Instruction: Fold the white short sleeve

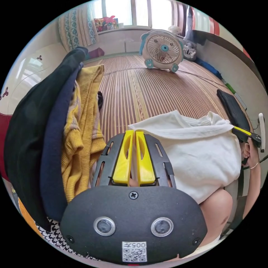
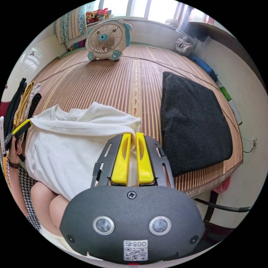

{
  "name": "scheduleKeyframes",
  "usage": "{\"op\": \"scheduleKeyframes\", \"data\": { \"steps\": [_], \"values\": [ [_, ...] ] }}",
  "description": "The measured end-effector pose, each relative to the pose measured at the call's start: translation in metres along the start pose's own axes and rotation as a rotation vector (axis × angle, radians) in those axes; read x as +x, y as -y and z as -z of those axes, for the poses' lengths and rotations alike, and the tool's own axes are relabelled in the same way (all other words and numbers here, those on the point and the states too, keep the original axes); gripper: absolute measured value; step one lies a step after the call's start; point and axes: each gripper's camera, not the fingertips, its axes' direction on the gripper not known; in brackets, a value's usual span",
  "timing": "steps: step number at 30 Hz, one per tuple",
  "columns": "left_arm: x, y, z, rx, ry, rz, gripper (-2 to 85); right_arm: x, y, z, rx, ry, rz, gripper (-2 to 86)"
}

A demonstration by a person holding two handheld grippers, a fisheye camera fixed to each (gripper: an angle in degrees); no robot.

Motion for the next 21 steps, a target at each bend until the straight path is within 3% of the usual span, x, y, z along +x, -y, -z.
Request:
{"op": "scheduleKeyframes", "data": {
  "steps": [4, 10, 21],
  "values": [
    [-0.002, -0.009, 0.012, 0.001, -0.039, 0.003, 3.9, 0.013, -0.020, 0.049, 0.082, 0.042, -0.011, 5.7],
    [-0.007, -0.053, 0.087, 0.138, -0.097, 0.024, 3.9, 0.031, -0.088, 0.112, 0.185, 0.096, 0.016, 6.0],
    [-0.006, -0.189, 0.064, -0.057, -0.102, 0.068, 4.5, 0.017, -0.214, 0.062, 0.152, 0.118, 0.078, 5.7]
  ]
}}
